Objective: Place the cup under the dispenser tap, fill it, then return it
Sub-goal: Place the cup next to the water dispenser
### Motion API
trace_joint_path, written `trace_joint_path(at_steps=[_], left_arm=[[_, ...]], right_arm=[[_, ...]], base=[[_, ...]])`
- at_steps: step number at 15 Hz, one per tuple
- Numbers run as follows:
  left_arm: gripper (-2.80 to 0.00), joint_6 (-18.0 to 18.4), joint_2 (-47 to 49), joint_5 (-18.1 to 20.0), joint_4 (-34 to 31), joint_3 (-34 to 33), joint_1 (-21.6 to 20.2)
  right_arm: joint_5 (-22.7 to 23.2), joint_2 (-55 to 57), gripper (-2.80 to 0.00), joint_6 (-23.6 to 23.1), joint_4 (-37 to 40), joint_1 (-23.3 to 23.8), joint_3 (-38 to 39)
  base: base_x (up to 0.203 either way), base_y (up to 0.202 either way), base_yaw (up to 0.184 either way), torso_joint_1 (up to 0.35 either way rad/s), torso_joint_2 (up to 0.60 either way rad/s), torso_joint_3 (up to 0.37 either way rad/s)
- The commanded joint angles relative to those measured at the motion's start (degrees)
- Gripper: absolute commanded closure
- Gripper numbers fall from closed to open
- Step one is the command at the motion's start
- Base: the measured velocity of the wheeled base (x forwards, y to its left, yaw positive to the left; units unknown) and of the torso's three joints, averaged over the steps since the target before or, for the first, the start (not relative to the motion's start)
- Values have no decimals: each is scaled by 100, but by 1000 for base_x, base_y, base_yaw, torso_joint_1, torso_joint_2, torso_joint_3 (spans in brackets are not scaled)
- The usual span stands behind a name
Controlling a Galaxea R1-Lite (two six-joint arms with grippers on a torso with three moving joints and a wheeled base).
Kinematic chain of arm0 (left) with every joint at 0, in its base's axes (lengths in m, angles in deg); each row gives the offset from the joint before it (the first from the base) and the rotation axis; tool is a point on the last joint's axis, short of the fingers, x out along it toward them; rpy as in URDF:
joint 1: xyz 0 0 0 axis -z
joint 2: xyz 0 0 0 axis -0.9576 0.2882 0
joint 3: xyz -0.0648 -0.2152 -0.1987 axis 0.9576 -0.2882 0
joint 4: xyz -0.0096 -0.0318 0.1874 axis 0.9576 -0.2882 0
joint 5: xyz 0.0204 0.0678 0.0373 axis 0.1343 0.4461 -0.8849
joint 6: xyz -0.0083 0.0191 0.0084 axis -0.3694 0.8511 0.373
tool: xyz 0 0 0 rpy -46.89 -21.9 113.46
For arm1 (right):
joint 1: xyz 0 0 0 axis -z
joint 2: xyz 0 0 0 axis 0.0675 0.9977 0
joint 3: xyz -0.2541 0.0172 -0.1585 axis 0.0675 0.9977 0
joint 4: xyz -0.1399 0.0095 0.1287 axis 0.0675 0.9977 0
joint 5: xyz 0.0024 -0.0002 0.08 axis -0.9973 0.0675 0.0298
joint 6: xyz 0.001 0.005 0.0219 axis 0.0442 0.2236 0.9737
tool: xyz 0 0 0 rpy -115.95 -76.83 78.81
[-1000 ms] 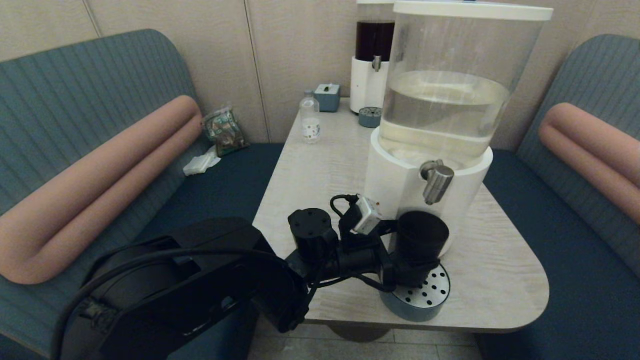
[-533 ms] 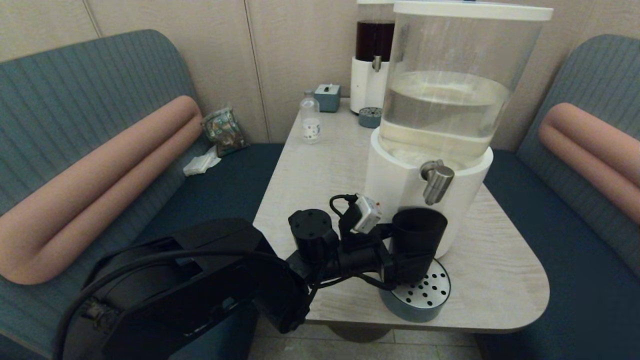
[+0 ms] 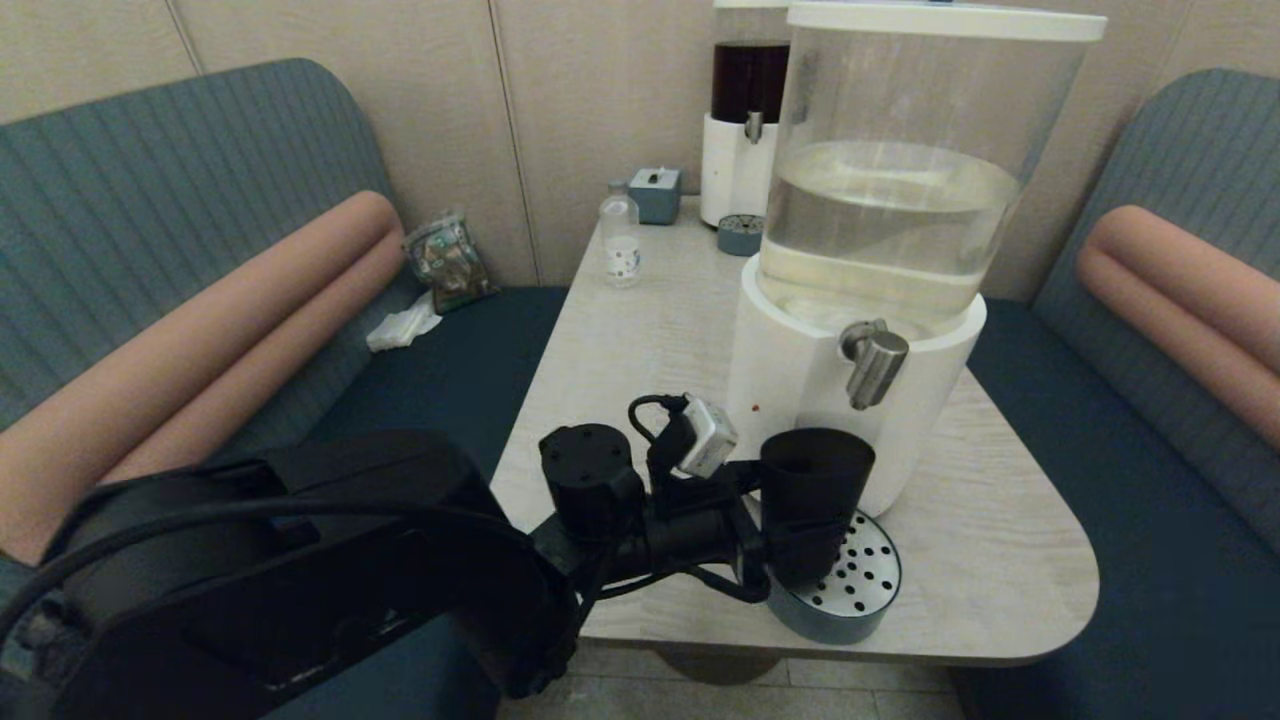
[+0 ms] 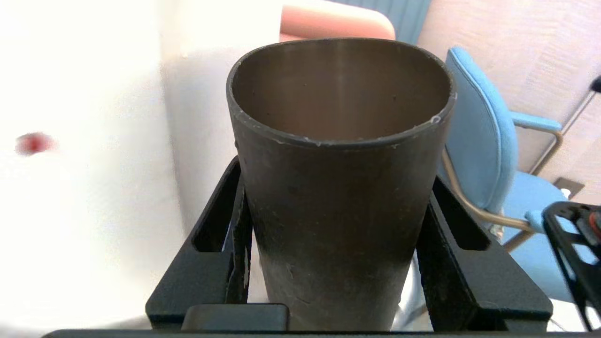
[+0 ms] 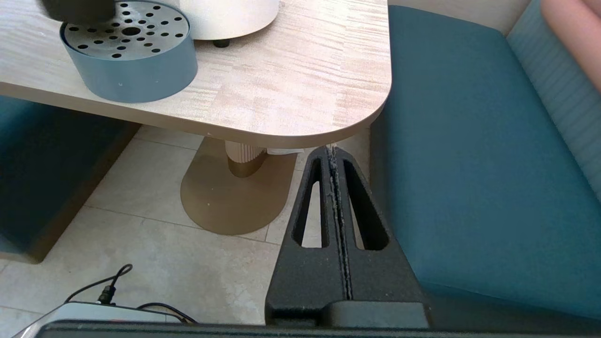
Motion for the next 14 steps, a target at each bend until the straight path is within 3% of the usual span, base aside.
trace_joint_path(at_steps=[1,3,8,11,14], left_arm=[[0,-18,-554,9,91,-491,-71],[0,-71,-864,6,122,-885,-257],[0,-96,-1258,36,228,-1381,-1176],[0,-102,-1171,28,230,-1260,-1883],[0,-170,-751,45,230,-735,-2379]], right_arm=[[2,-11,0,-7,4,-1,0],[2,-11,0,-7,4,-1,0],[2,-11,0,-7,4,-1,0],[2,-11,0,-7,4,-1,0],[2,-11,0,-7,4,-1,0]], base=[[0,0,0,0,0,0],[0,0,0,0,0,0],[0,0,0,0,0,0],[0,0,0,0,0,0],[0,0,0,0,0,0]])
